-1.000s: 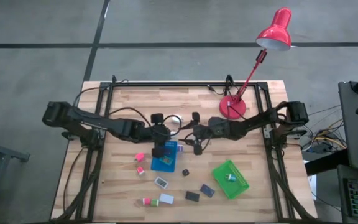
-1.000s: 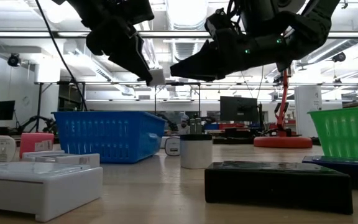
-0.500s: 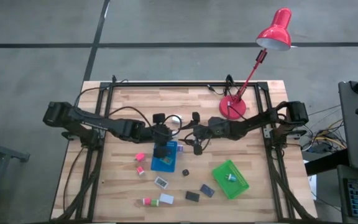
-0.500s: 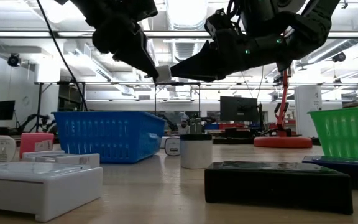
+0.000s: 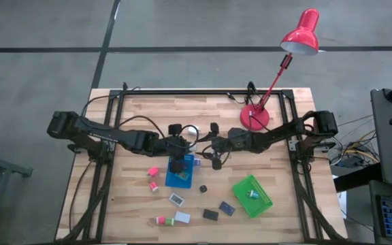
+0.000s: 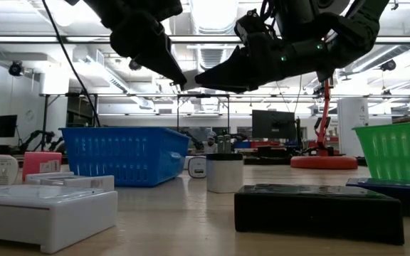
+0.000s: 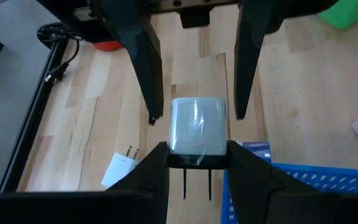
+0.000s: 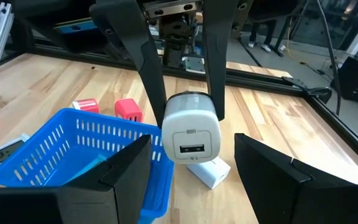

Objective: Pick & Place Office items
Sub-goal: Put the top white black charger adapter into the green bin

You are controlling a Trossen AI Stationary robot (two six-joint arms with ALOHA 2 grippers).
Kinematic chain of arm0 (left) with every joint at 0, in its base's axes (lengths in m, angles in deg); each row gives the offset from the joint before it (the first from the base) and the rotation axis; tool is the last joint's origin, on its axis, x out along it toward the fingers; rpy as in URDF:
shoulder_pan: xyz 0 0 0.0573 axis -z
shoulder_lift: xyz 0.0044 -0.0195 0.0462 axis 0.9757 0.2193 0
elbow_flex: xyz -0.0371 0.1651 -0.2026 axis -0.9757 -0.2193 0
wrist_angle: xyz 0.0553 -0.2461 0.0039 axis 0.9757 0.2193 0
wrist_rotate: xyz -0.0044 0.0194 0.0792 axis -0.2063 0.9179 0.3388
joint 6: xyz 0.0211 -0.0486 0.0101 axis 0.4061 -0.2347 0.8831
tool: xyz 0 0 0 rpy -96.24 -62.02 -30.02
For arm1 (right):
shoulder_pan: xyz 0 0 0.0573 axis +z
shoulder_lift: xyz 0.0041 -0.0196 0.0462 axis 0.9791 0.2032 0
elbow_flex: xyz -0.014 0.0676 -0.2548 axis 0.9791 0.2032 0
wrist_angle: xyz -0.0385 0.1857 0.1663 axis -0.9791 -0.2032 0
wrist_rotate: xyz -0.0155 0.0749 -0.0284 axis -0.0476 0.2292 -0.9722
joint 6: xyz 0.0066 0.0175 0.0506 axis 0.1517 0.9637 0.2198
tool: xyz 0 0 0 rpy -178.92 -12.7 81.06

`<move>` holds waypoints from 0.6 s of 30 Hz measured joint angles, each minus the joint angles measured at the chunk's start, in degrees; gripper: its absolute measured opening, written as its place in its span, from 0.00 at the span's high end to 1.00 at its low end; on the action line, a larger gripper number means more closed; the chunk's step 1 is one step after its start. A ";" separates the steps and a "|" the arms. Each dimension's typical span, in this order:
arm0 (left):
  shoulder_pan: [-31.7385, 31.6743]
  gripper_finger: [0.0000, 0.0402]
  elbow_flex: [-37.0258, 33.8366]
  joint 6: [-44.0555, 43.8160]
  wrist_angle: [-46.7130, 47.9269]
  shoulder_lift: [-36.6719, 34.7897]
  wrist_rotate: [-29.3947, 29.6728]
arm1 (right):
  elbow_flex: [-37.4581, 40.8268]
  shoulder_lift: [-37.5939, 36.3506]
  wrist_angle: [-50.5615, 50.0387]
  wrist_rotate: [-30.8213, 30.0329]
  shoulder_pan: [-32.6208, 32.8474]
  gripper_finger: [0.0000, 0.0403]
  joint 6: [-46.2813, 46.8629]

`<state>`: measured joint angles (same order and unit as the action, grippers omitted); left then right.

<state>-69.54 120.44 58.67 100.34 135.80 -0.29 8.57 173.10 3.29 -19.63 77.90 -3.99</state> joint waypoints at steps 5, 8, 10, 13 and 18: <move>0.00 0.70 0.00 -0.04 -0.05 0.00 -1.01 | -0.05 0.00 0.05 0.04 0.00 0.44 -0.01; 0.00 0.70 -0.02 -0.12 -0.10 0.00 -1.01 | -0.05 -0.02 0.05 0.04 0.00 0.44 -0.01; 0.00 0.70 -0.02 -0.22 -0.60 0.00 -1.03 | -0.05 -0.02 0.05 0.04 0.00 0.44 -0.01; 0.00 0.70 -0.03 -0.21 -0.89 0.00 -1.22 | -0.08 -0.02 0.17 0.03 0.00 0.44 -0.01; 0.00 0.70 -0.07 -0.21 -1.01 0.00 -1.22 | -0.20 -0.02 0.51 0.02 0.00 0.44 0.03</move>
<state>-69.54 120.38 58.45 99.33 135.80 -1.51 8.37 173.07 3.80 -19.60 77.90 -3.96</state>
